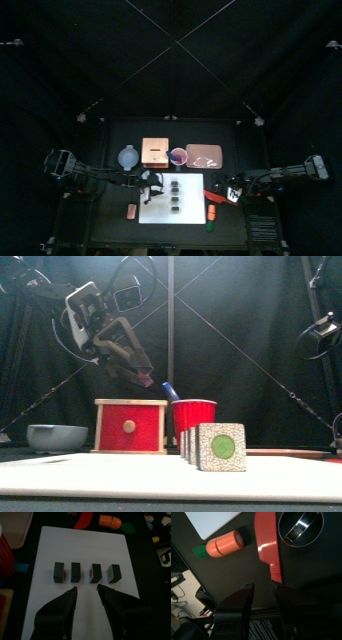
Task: Place sushi on board then cut the sushi with the knife then place the pieces on the plate
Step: Place the 4 sushi pieces on the plate
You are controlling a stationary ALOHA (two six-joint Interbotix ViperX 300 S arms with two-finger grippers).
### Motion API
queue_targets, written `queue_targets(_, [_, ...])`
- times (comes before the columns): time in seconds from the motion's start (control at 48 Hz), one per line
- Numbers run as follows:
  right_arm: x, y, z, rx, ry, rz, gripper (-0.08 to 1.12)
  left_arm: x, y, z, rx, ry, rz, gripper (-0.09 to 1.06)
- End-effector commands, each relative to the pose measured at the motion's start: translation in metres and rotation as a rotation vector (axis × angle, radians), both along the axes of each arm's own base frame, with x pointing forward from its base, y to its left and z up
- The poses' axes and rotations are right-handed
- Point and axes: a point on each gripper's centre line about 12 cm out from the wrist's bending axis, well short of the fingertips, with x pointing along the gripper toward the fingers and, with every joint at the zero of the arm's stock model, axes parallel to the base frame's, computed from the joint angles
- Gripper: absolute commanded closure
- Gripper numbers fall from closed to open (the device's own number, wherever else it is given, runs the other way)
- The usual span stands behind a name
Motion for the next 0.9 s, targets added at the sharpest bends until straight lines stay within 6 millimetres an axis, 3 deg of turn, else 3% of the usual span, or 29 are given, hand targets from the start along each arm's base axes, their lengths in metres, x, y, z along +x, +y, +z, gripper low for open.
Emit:
queue_targets(0.021, [0.026,-0.012,0.022,-0.111,-0.158,0.001,0.33,0.000,0.007,0.006,0.002,-0.035,0.020,0.20])
queue_targets(0.25, [0.076,-0.034,0.031,-0.333,-0.433,0.042,0.31,-0.008,0.017,0.003,0.008,-0.062,0.051,0.20])
queue_targets(0.458, [0.114,-0.046,0.028,-0.377,-0.570,0.035,0.31,-0.010,0.026,0.003,0.010,-0.070,0.076,0.20])
queue_targets(0.896, [0.183,-0.050,-0.002,-0.391,-0.534,0.083,0.24,-0.017,0.034,-0.005,0.018,-0.042,0.094,0.20])
